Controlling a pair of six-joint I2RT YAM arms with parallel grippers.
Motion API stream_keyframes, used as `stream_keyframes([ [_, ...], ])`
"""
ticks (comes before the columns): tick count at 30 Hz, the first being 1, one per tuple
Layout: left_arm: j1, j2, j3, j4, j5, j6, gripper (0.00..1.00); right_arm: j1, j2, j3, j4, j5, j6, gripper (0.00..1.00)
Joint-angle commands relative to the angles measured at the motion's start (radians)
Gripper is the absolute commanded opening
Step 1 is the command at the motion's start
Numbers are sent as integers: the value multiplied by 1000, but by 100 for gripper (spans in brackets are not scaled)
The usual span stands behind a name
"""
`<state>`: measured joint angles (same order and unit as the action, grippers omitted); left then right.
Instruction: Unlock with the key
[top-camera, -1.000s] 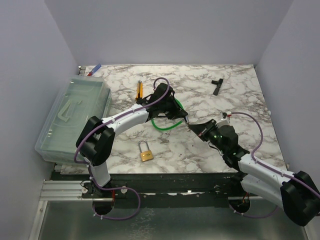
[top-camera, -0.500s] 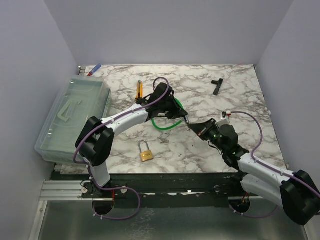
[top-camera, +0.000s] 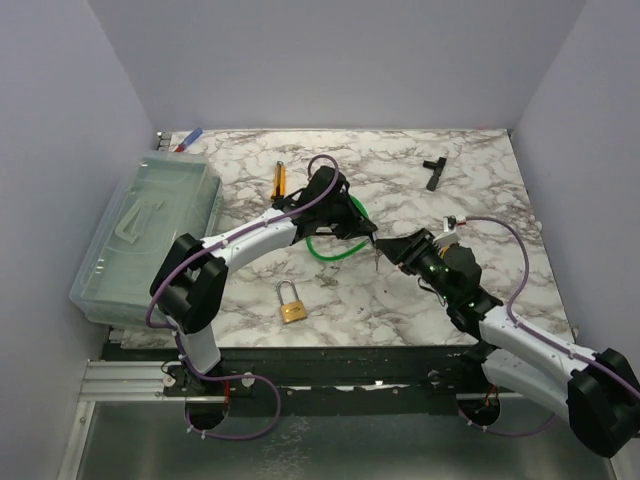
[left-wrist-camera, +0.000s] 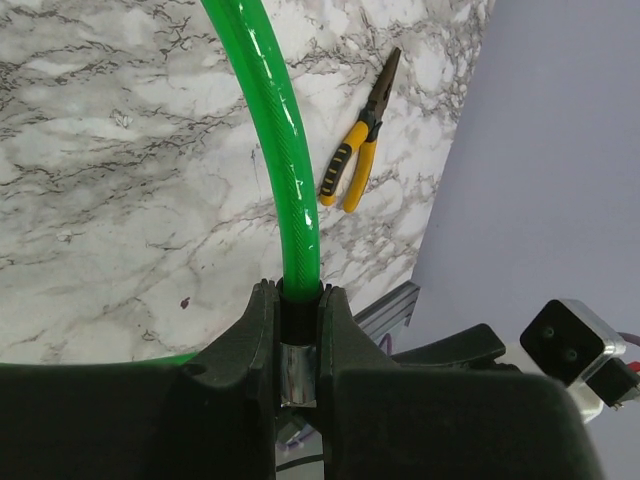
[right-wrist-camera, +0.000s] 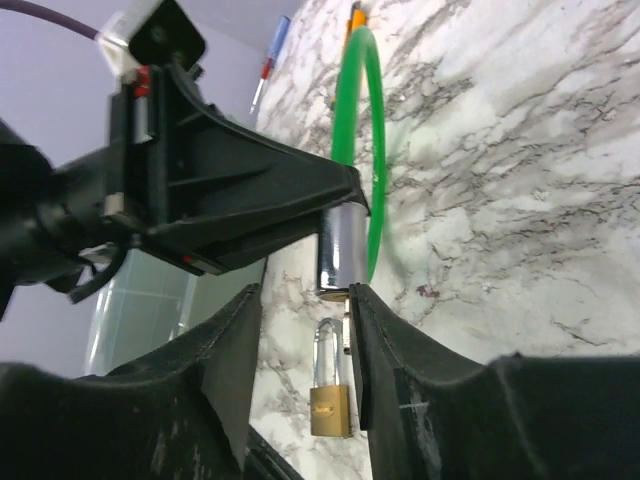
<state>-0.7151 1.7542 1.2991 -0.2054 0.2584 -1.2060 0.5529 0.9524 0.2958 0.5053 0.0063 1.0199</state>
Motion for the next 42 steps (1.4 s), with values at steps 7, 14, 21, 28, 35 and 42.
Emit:
stream_keyframes([
  [7,10,27,33,-2,48,8,0,2,-152,0,-182,7,-8,47],
  [14,13,25,33,-2,47,6,0,1,-96,28,-220,-38,-52,43],
  [21,13,22,29,-2,48,3,0,2,-41,57,-233,-73,-91,30],
  [28,13,20,28,-2,51,3,0,2,-17,55,-209,-89,-85,17],
  [35,13,7,24,-2,57,-1,0,2,2,49,-179,-92,-66,1],
  [42,13,-27,-3,8,69,-7,0,2,-32,-14,-52,-72,31,0],
])
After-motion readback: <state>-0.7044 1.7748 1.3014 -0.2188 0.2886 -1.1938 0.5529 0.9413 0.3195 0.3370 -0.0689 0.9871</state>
